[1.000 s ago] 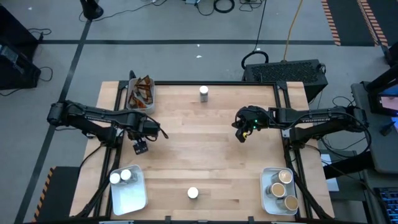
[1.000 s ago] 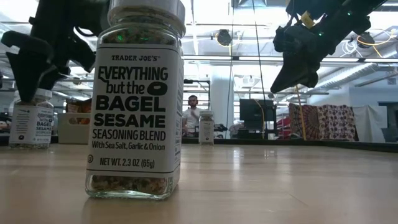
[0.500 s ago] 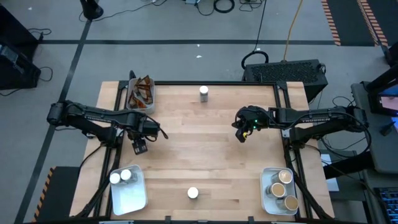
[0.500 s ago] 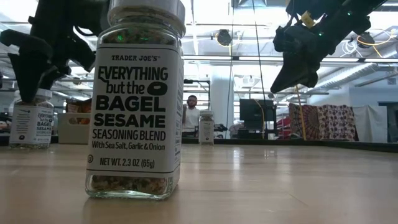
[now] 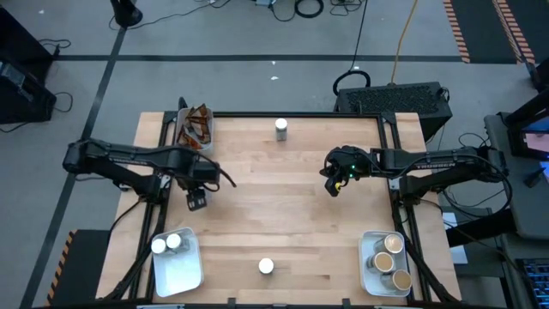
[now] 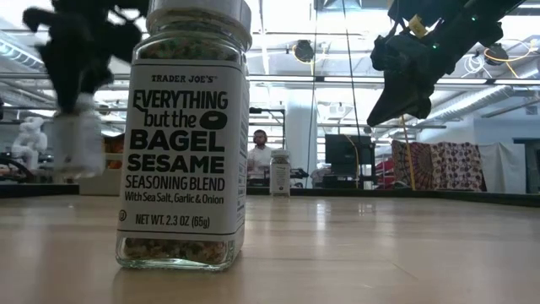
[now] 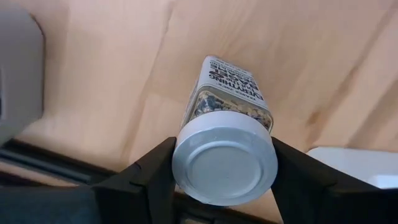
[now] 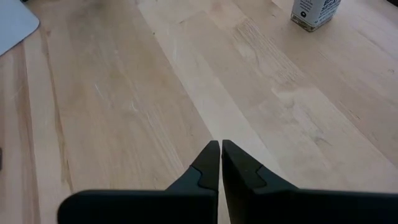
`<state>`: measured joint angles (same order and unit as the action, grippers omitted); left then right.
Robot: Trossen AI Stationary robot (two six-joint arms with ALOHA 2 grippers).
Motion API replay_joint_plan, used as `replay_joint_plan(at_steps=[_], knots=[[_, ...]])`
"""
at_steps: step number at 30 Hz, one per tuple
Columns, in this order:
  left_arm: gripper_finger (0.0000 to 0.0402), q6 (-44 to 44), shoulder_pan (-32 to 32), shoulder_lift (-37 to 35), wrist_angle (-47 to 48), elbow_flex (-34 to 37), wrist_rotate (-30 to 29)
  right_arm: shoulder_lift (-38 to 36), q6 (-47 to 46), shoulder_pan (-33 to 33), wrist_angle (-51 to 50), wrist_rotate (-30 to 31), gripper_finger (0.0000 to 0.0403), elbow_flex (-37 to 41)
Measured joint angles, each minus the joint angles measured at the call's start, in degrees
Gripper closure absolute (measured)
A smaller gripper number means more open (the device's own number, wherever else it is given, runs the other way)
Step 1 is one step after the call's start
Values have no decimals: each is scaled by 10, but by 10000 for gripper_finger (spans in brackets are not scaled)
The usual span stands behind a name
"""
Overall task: Sort spices by type
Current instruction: Put the white seasoning bottle into the bottom left white bin
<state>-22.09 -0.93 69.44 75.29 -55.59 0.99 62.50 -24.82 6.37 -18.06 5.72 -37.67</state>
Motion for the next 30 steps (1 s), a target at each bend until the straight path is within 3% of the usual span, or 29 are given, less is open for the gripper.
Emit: replay_joint_plan(at_steps=[6, 12, 20, 30], knots=[[188, -30, -5, -19, 2, -71, 50, 0, 0, 0, 0, 0, 403, 0], [188, -58, -61, -19, -2, -131, 114, 0, 0, 0, 0, 0, 403, 0], [188, -159, -171, -19, -18, -175, 121, 0, 2, 0, 0, 0, 403, 0], [188, -261, -272, -18, -29, -177, 93, 0, 2, 0, 0, 0, 403, 0]])
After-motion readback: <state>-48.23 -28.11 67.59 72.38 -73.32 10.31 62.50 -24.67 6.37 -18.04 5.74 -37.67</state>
